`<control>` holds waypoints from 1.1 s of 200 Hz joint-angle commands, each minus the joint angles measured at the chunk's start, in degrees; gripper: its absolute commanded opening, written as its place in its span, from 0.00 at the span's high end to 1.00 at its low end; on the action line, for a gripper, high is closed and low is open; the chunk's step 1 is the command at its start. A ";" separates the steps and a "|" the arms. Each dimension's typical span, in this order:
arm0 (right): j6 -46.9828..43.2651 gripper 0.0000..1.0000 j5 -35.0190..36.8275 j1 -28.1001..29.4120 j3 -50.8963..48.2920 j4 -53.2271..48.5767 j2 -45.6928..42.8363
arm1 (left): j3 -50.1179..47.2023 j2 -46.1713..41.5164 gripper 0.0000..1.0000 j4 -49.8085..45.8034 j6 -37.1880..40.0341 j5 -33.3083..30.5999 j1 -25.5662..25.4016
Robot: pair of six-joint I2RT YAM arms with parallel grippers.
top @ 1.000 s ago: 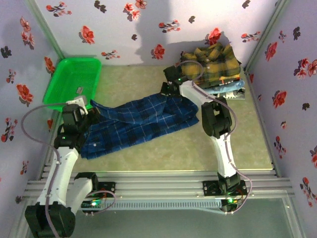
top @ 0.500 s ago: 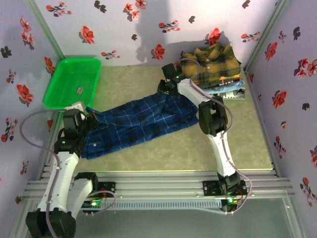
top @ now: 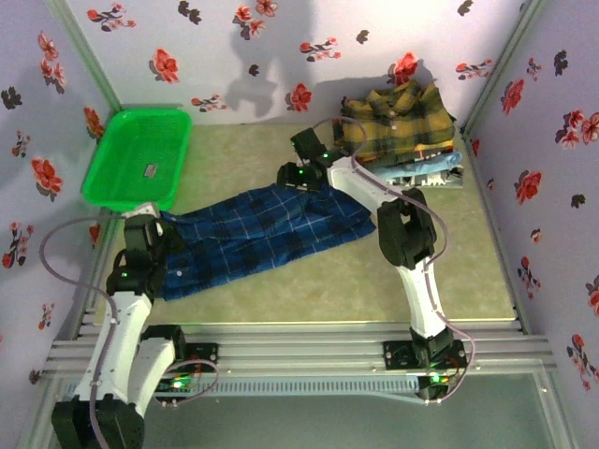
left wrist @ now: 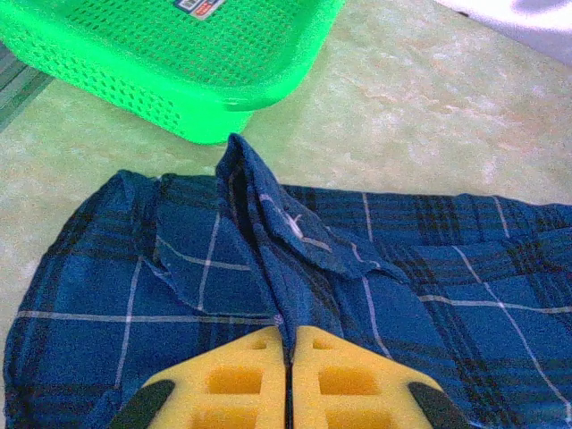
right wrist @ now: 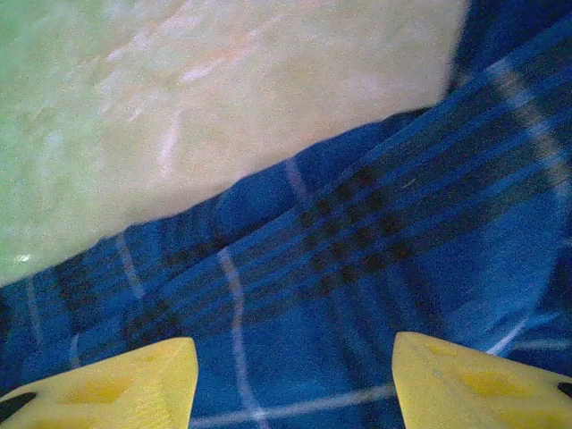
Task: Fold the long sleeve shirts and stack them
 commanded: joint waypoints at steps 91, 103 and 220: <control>7.21 0.38 -5.45 3.03 -11.03 9.08 0.57 | -6.24 -2.74 0.94 20.04 6.44 -3.69 1.10; 7.53 0.38 -5.55 3.12 -10.91 9.36 1.60 | -7.27 -1.55 0.95 21.83 6.32 -3.69 1.15; 10.01 0.37 -7.09 3.55 -11.22 12.15 4.41 | -10.97 0.24 0.44 21.02 3.48 -8.88 2.82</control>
